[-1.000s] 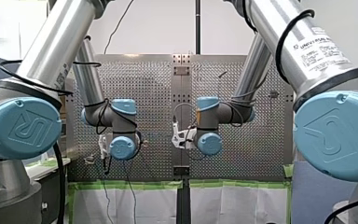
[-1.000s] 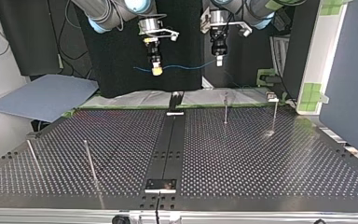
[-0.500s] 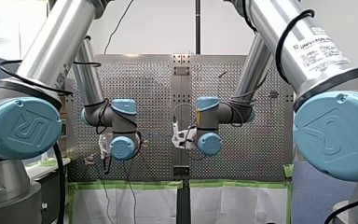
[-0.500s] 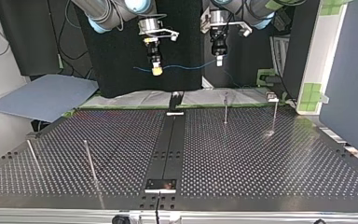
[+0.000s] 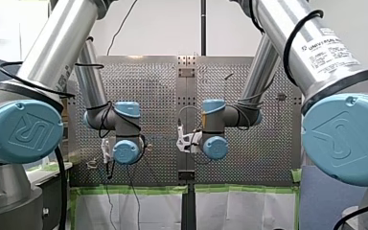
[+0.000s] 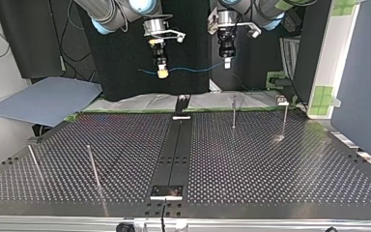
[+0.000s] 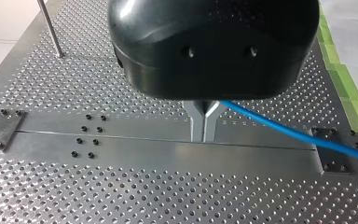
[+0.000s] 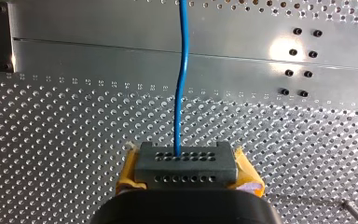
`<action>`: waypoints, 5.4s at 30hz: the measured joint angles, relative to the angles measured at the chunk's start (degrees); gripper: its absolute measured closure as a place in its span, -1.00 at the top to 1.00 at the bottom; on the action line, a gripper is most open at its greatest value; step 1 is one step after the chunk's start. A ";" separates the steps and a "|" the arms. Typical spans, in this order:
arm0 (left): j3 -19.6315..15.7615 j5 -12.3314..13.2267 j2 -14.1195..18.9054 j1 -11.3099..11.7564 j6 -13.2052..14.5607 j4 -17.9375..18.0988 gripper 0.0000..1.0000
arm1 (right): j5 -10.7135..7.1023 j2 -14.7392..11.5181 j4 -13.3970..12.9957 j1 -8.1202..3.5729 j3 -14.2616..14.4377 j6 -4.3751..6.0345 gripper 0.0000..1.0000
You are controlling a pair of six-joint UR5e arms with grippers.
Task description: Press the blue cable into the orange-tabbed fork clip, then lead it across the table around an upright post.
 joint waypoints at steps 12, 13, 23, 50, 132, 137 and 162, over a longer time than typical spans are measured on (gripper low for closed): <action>0.00 0.00 0.00 0.00 0.00 0.00 -1.00 | 0.00 0.00 0.00 0.00 0.00 0.00 -1.00; 0.00 0.00 0.00 0.00 0.00 0.00 -1.00 | 0.00 0.00 0.00 0.00 0.00 0.00 -1.00; 0.00 0.00 0.00 0.00 0.00 0.00 -1.00 | 0.00 0.00 0.00 0.00 0.00 0.00 -1.00; 0.00 0.00 0.00 0.00 0.00 0.00 -1.00 | 0.00 0.00 0.00 0.00 0.00 0.00 -1.00; -2.81 2.42 -4.42 2.16 -1.47 2.21 -1.00 | 5.63 5.51 3.74 6.53 -5.10 2.20 -1.00; -2.79 2.83 -2.17 2.81 -2.36 0.41 -1.00 | 6.45 6.88 1.96 6.76 -5.33 4.65 -1.00; -0.73 9.69 -11.83 12.67 -4.80 10.93 -1.00 | 6.12 19.40 -1.30 5.25 -13.33 7.41 -1.00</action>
